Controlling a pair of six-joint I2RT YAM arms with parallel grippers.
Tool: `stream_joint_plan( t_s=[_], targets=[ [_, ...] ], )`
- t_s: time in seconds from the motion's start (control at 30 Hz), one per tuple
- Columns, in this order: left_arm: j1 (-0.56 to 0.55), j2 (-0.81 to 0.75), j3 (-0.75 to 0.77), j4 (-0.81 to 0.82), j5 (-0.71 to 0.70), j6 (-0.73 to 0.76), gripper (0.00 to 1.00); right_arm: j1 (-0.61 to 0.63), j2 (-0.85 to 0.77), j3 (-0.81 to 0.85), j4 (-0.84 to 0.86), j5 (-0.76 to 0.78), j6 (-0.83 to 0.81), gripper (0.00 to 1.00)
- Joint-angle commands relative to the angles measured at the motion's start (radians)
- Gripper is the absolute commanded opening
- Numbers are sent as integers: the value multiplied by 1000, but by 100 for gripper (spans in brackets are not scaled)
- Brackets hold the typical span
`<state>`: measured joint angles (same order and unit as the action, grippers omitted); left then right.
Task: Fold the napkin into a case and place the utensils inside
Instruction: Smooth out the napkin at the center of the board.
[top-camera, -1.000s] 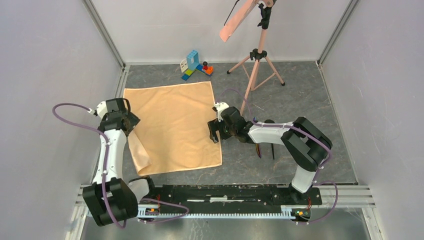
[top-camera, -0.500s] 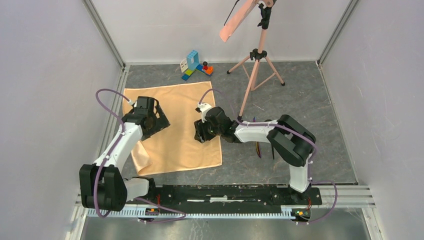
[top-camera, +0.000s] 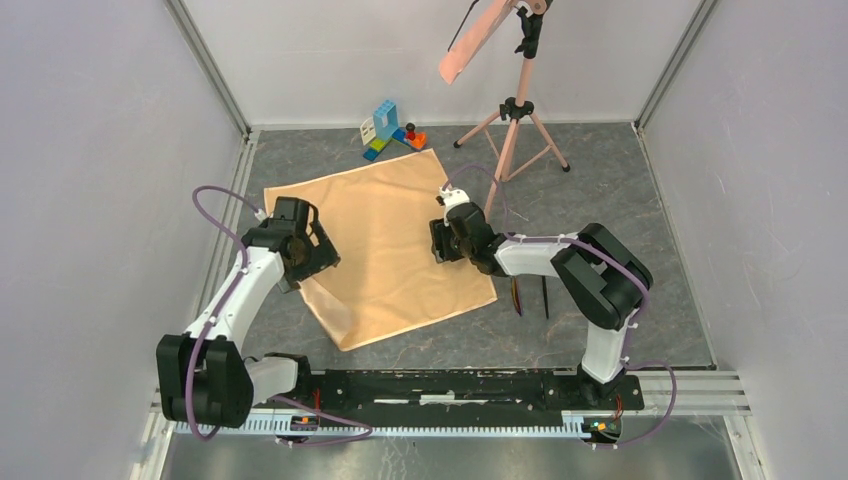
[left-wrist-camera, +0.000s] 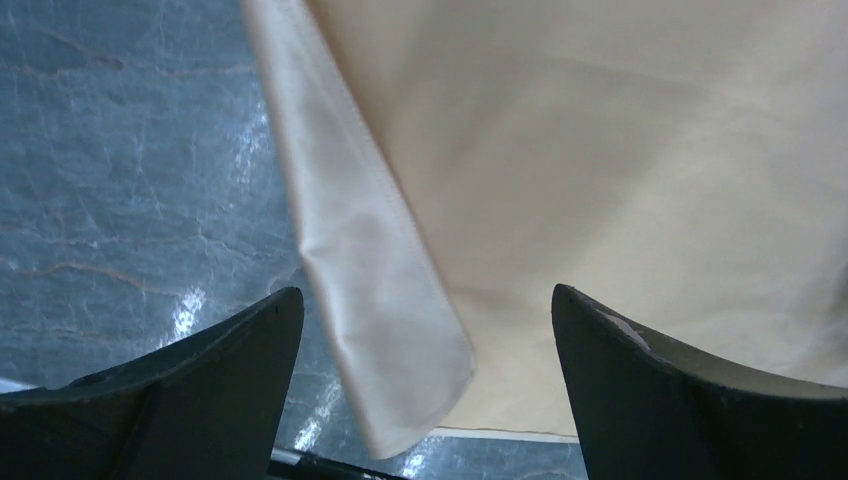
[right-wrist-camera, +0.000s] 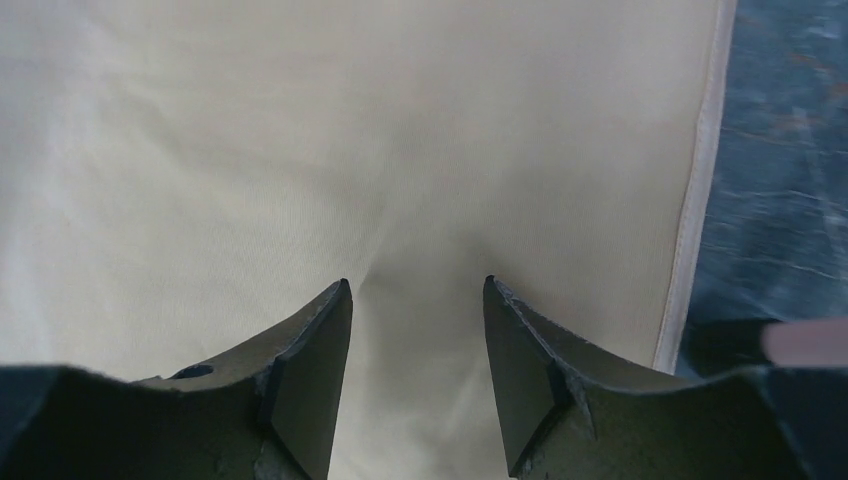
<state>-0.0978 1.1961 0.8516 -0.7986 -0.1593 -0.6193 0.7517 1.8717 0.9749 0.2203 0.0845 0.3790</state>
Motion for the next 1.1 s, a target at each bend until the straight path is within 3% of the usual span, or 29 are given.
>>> stream_joint_plan(
  t_s=[0.0,0.17,0.43,0.83,0.93,1.07],
  targets=[
    [-39,-31,-27,-60,7,-137,100,-11,-36,-45,-66,92,-70,58],
    [-165,12,-49,69,91,-267,100,-16,-42,-62,-33,43,-96,58],
    [-366,160,-41,131,27,-452,100,-46,-75,-144,40,-28,-87,58],
    [-395,148,-195,335,42,-456,100,-65,-76,-185,101,-82,-51,58],
    [-402,144,-202,286,9,-471,100,-65,-72,-177,88,-95,-49,57],
    [-401,82,-206,42,-110,-567,100,-65,-87,-187,90,-91,-58,57]
  ],
)
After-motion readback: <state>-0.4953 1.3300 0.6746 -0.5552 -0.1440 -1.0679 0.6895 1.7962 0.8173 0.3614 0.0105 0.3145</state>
